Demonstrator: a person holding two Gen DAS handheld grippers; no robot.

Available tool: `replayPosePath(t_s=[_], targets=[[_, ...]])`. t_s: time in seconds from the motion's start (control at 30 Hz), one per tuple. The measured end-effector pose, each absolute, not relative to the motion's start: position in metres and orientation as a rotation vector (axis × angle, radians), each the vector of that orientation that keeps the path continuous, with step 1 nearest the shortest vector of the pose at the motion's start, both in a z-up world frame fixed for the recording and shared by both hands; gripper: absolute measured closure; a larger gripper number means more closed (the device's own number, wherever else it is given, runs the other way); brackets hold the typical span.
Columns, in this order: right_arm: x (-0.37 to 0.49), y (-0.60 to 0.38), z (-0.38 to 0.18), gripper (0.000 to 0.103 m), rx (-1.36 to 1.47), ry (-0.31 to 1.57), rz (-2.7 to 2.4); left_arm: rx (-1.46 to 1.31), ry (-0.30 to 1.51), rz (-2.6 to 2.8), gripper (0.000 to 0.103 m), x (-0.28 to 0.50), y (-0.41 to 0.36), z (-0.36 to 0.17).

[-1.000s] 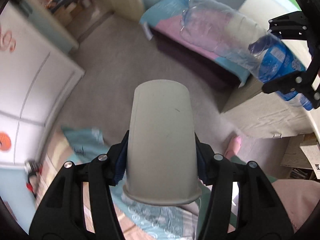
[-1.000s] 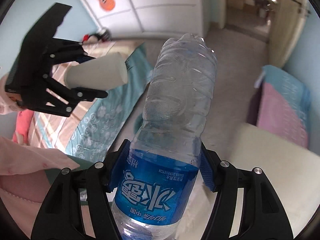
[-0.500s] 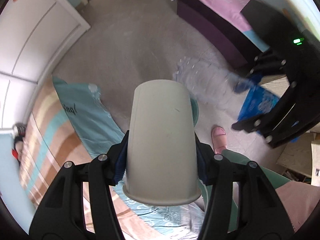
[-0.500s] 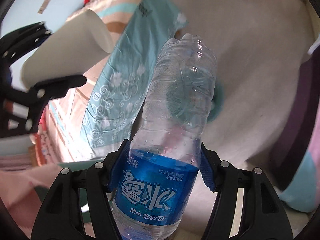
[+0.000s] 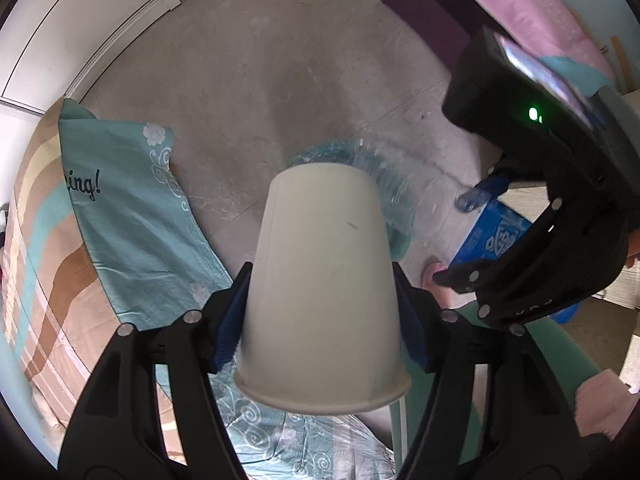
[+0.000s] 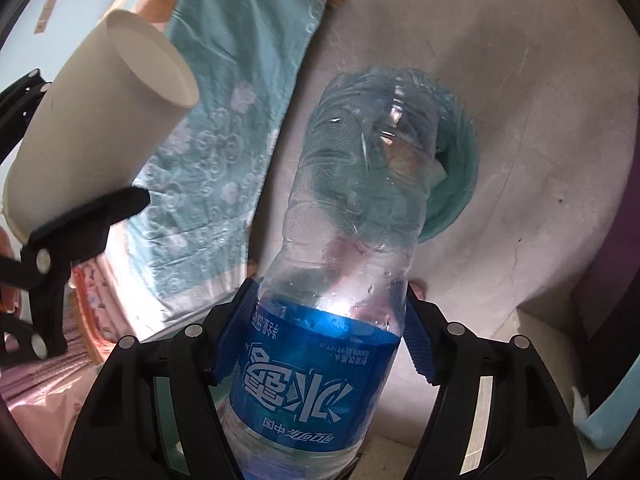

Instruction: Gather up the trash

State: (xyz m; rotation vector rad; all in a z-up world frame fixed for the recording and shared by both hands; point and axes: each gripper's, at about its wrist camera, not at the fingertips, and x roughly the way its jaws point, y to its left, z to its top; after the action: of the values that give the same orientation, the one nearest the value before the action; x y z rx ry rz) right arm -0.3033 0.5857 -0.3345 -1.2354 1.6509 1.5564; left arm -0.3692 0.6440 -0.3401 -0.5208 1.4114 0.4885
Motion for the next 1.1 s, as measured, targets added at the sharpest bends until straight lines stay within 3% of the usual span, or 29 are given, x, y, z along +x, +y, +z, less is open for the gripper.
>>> replayPosePath(t_s=[0.07, 0.13, 0.23, 0.9, 1.1], targets=[[-0.301, 0.588, -0.33, 0.021, -1.239, 1.603, 1.554, -0.503, 1.427, 0.51, 0.036, -0.367, 0.643, -0.343], [-0.296, 0.588, -0.318, 0.016, -1.237, 1.576, 1.579, -0.484, 1.428, 0.526, 0.034, -0.365, 0.643, -0.336], [-0.288, 0.588, -0.303, 0.016, -1.229, 1.554, 1.595, -0.466, 1.413, 0.539, 0.026, -0.362, 0.65, -0.323], [-0.243, 0.544, -0.249, 0.016, -1.053, 1.601, 1.502, -0.462, 1.39, 0.526, 0.026, -0.376, 0.65, -0.271], [-0.232, 0.52, -0.181, 0.016, -0.916, 1.498, 1.507, -0.404, 1.383, 0.52, 0.024, -0.383, 0.641, -0.23]])
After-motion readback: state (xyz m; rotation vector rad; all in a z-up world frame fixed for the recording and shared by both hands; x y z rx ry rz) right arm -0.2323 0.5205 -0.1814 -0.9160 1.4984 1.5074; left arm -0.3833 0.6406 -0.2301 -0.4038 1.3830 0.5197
